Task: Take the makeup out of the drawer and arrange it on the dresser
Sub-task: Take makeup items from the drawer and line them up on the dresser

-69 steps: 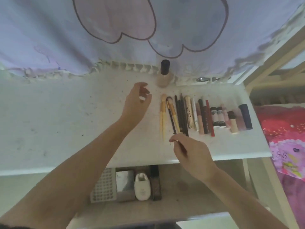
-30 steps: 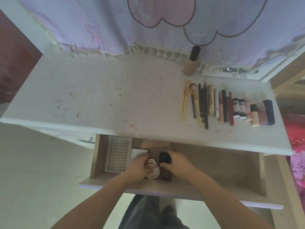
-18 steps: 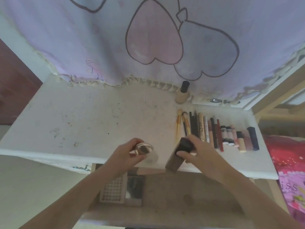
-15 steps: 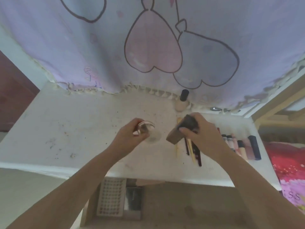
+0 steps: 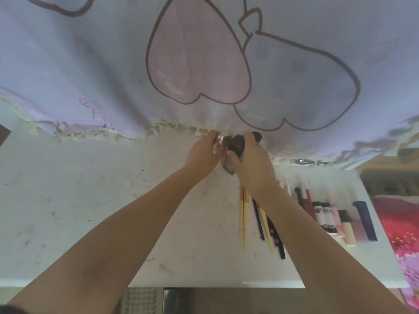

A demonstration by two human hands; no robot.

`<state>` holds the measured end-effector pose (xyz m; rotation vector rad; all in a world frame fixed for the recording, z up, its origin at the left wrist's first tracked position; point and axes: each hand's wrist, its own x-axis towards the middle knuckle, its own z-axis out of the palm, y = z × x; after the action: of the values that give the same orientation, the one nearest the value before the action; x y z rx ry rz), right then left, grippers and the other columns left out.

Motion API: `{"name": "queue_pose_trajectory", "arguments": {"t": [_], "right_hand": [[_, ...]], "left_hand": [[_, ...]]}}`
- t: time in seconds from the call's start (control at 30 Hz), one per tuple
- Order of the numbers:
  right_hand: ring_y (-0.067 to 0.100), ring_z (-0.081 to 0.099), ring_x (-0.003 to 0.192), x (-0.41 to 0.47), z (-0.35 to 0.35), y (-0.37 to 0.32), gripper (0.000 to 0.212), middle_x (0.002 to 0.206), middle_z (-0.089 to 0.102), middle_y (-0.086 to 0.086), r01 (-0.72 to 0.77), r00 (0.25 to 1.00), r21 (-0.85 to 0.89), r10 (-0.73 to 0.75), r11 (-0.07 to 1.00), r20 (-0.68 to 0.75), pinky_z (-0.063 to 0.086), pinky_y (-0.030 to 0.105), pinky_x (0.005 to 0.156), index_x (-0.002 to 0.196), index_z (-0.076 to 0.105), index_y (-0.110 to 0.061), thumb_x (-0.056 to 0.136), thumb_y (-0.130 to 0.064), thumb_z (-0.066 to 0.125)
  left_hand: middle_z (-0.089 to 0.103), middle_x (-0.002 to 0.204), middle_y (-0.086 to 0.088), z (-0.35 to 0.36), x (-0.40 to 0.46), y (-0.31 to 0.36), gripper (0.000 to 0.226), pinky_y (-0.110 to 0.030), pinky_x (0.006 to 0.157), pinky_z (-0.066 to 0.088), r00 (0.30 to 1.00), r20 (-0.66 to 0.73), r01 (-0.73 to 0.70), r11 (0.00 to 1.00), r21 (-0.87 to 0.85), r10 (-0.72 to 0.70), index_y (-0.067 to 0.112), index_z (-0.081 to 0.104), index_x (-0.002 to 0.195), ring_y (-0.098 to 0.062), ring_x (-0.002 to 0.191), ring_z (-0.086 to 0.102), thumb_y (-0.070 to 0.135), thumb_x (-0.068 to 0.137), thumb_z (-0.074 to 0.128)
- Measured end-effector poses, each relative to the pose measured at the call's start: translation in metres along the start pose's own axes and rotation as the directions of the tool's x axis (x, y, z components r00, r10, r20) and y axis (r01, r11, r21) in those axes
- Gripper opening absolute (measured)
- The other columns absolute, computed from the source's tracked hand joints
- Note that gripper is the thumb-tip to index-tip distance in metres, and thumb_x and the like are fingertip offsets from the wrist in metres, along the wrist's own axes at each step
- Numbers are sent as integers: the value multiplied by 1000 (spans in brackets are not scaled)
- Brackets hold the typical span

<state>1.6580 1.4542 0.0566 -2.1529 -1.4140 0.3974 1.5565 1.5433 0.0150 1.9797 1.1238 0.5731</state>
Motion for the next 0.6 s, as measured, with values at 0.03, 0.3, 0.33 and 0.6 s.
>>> {"name": "queue_pose_trajectory", "arguments": {"t": [0.03, 0.3, 0.33, 0.6], "right_hand": [[27, 58, 103, -2, -2, -2, 41, 117, 56, 10, 0, 1000, -9, 0, 1000, -4, 53, 38, 80, 127, 39, -12, 93, -28, 54], [12, 60, 91, -125, -16, -3, 29, 114, 58, 1, 355, 932, 66, -347, 933, -110, 52, 22, 70, 118, 57, -12, 93, -23, 47], [7, 59, 85, -155, -9, 3, 26, 106, 61, -1, 414, 910, 114, -410, 903, -56, 51, 17, 68, 111, 61, -12, 93, -23, 46], [20, 30, 138, -254, 113, 71, 54, 153, 26, 0, 378, 761, -177, -196, 909, 619, 29, 32, 111, 148, 23, -20, 97, -21, 39]], "left_hand": [[64, 107, 1, 1, -1, -2, 32, -30, 82, 46, 1000, 17, 16, 1000, -13, -15, 19, 52, 118, -19, 97, 60, 30, 88, 59], [59, 91, 11, -32, -127, -19, 34, -19, 69, 48, 982, -187, 40, 999, -15, -42, 29, 49, 121, -5, 78, 55, 23, 89, 59], [58, 84, 12, -34, -165, -24, 27, -15, 63, 45, 979, -205, 2, 1000, -24, -7, 35, 49, 114, -6, 71, 55, 24, 90, 56], [52, 132, 6, 9, -334, -106, 37, -25, 95, 41, 921, 317, 82, 907, 414, -228, 26, 46, 134, -7, 116, 49, 27, 97, 40]]}}
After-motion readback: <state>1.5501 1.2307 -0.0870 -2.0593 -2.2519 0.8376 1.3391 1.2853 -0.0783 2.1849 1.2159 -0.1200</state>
